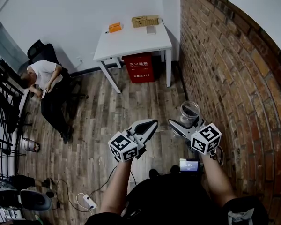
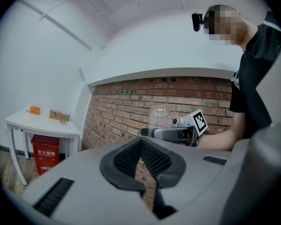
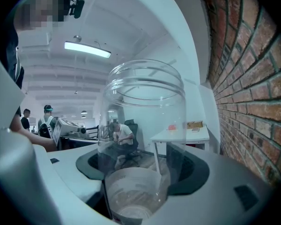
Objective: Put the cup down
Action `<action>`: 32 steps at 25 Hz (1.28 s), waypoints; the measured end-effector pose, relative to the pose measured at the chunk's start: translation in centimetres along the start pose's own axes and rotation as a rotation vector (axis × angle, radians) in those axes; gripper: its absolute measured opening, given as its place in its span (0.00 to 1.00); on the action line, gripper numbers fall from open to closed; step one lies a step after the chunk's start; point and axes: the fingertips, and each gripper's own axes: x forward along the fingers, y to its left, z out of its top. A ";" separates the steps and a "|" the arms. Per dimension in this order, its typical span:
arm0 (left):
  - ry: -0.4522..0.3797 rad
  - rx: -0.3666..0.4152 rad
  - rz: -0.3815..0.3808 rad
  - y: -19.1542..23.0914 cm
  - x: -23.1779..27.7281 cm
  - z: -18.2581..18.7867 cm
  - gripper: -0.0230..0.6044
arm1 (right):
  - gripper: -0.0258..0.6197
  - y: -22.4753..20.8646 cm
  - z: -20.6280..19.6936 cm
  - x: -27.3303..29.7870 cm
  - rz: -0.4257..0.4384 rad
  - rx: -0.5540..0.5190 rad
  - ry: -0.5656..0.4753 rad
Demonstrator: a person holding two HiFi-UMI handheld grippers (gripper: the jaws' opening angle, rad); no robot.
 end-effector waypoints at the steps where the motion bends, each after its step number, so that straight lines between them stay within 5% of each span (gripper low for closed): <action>1: 0.001 -0.001 0.000 0.0 0.0 -0.1 0.05 | 0.59 0.0 0.0 0.0 0.000 0.001 -0.001; 32: 0.012 -0.010 0.050 3.1 6.4 -0.7 0.05 | 0.59 -8.3 -1.2 0.0 0.005 0.018 0.024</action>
